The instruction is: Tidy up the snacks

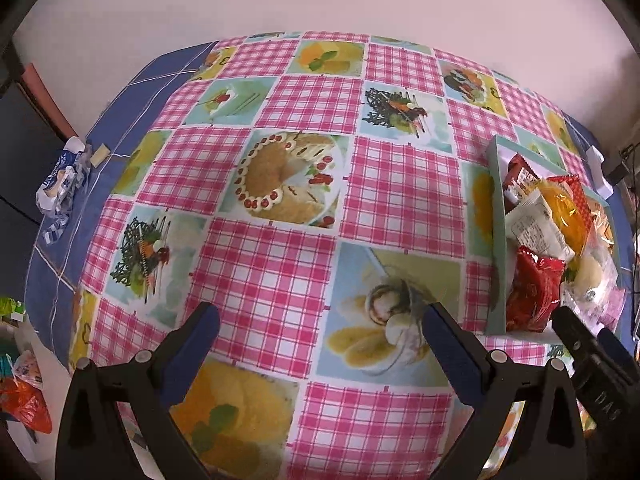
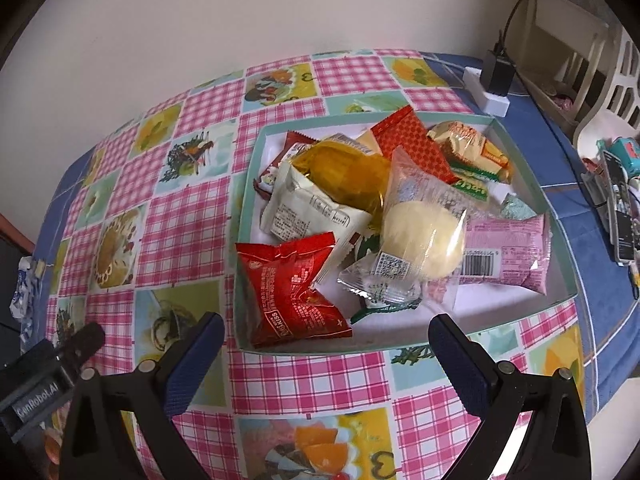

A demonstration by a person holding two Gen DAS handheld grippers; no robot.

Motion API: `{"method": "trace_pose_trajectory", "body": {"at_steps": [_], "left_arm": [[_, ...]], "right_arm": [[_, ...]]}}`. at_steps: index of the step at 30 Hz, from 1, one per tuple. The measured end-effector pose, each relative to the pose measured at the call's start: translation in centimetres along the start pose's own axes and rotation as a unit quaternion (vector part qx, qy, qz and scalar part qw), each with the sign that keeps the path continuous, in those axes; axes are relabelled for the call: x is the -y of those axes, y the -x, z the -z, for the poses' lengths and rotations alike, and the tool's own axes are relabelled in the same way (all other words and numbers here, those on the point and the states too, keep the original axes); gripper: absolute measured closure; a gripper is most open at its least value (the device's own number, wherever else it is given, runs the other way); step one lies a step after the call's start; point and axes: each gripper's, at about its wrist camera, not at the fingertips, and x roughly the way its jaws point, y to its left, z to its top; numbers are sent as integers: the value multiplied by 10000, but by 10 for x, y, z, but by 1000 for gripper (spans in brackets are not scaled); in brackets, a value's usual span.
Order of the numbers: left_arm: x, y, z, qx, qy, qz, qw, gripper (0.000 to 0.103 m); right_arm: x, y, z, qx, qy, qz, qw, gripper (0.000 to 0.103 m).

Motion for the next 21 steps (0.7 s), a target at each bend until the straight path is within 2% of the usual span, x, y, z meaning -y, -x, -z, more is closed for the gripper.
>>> {"method": "trace_pose_trajectory", "body": {"at_steps": [4, 11, 21], "left_arm": [[-1, 1, 2, -6, 14, 65, 10000, 2], [-2, -1, -1, -73, 55, -137, 9999, 2], [0, -5, -3, -196, -6, -171, 9997, 2]], "right_arm": [[0, 2, 0, 28, -3, 9, 10000, 0], [0, 1, 0, 13, -6, 33, 10000, 0], [-7, -2, 0, -49, 203, 90, 9997, 0]]}}
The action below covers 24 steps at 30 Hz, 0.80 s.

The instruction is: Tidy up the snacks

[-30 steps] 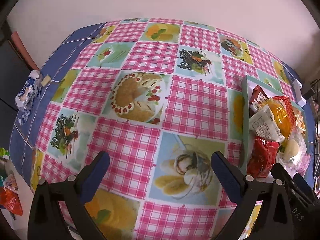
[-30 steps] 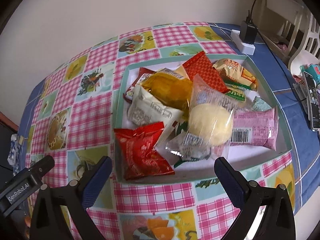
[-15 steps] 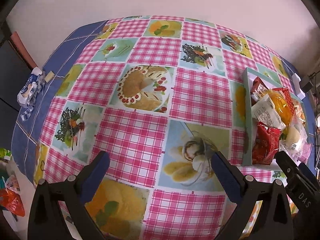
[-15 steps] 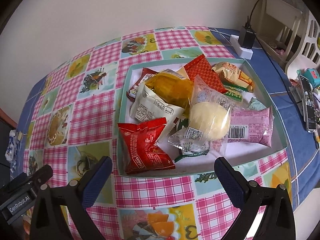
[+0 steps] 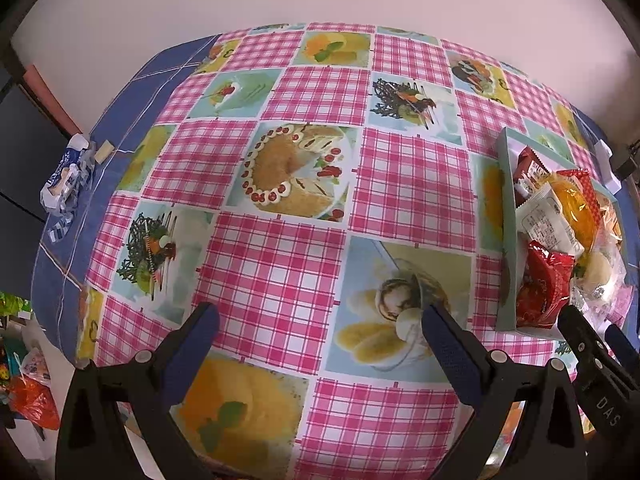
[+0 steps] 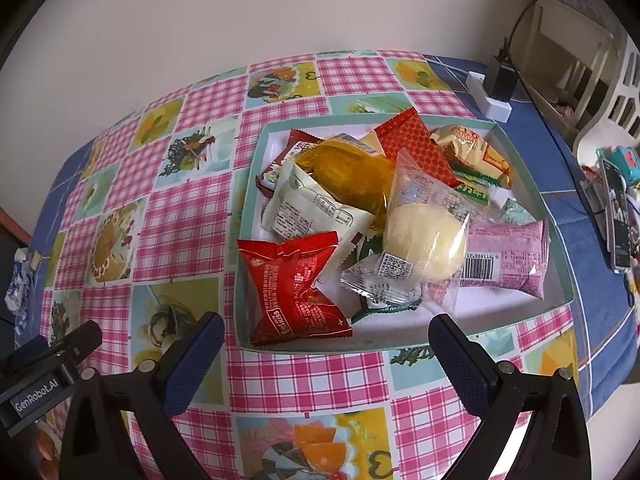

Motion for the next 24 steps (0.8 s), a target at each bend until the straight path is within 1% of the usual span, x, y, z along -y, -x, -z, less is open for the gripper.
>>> {"method": "trace_pose_trajectory", "body": {"at_steps": [9, 24], "left_arm": [[0, 0, 0, -30, -29, 31, 10000, 2], [-1, -2, 0, -102, 42, 49, 9999, 2]], "right_arm": [[-4, -1, 0, 0, 115, 35, 9999, 0], [-4, -5, 1, -66, 100, 45, 9999, 0]]}}
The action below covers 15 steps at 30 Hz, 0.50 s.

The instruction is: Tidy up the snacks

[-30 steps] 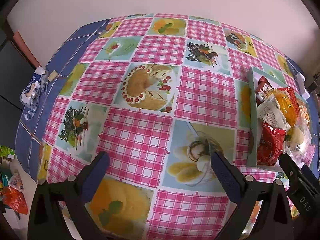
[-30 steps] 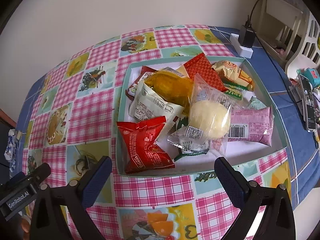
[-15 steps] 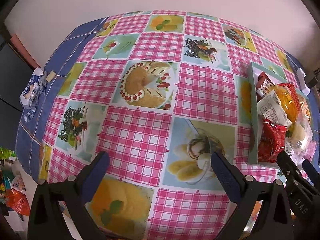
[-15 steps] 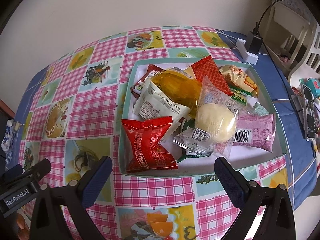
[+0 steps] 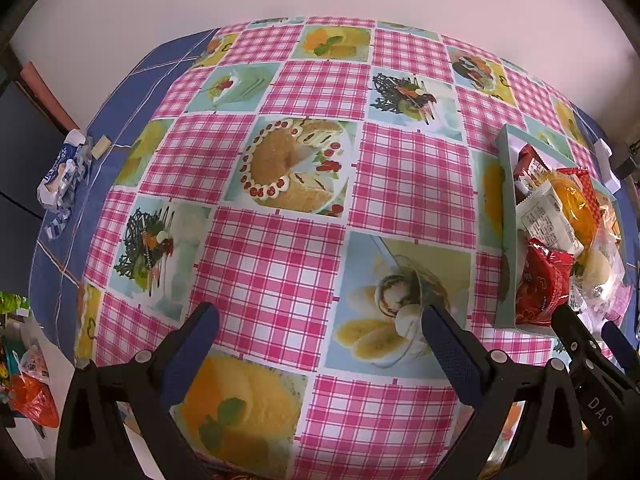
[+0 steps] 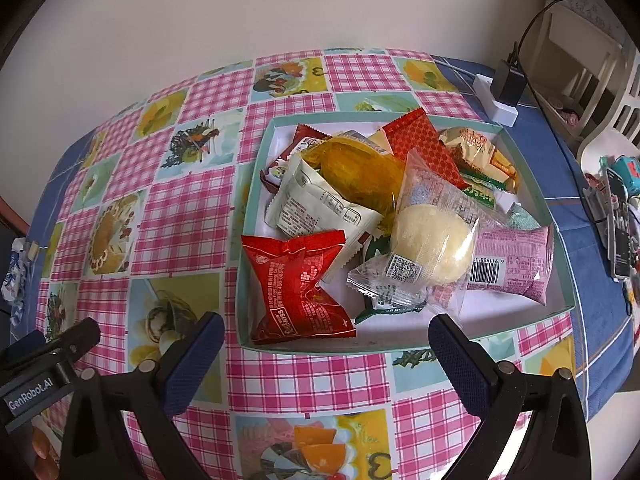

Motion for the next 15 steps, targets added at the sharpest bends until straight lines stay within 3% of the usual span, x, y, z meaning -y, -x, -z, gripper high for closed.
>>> {"method": "trace_pose_trajectory", "body": {"at_steps": [15], "left_arm": [[-1, -2, 1, -21, 26, -5, 10000, 2]], "right_arm": [[0, -1, 0, -6, -7, 8, 10000, 0]]}}
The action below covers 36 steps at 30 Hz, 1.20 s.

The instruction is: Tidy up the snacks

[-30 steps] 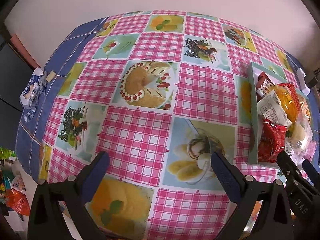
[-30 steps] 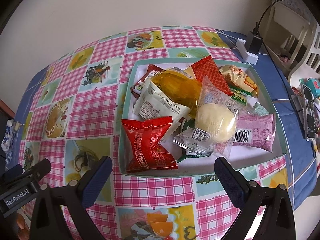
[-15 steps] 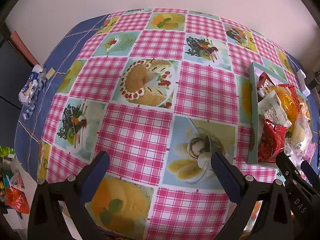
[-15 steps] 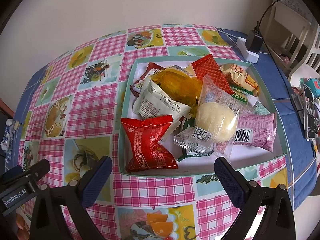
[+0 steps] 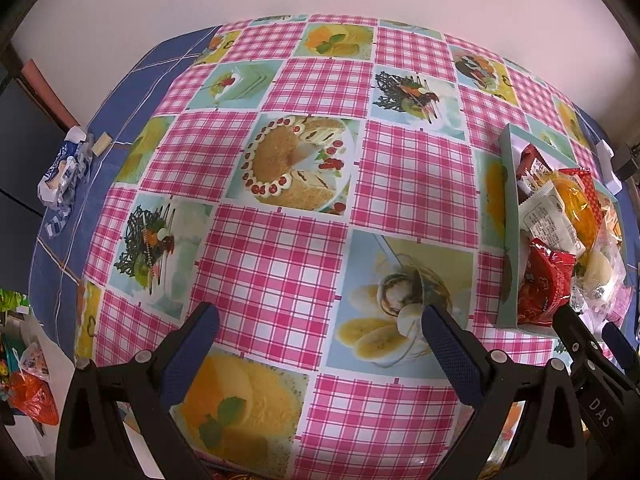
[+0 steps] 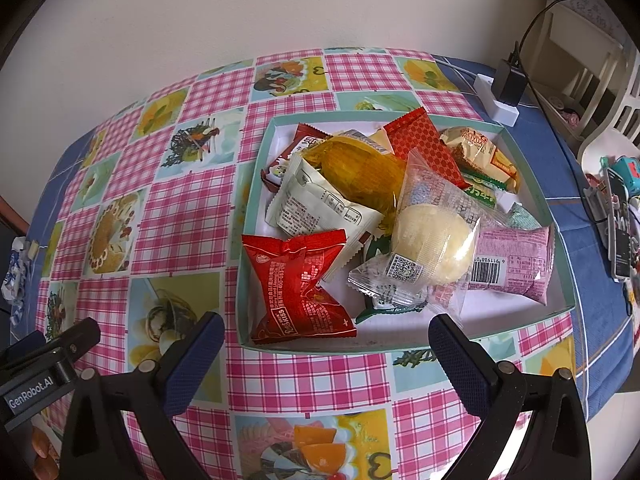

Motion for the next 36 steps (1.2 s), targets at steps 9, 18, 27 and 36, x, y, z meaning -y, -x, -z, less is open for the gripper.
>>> {"method": "trace_pose_trajectory", "body": {"at_steps": [9, 18, 27, 36], "left_arm": [[-2, -1, 0, -33, 69, -2, 10000, 2], [-2, -2, 0, -59, 118, 11, 9999, 2], [-3, -2, 1, -68, 141, 15, 9999, 2], [-3, -2, 1, -78, 173, 20, 9998, 2]], "right_arm": [[-1, 0, 0, -3, 0, 8, 10000, 0], [-1, -1, 0, -6, 2, 9, 10000, 0], [-2, -1, 0, -8, -1, 11, 10000, 0], [-2, -1, 0, -10, -1, 12, 10000, 0]]}}
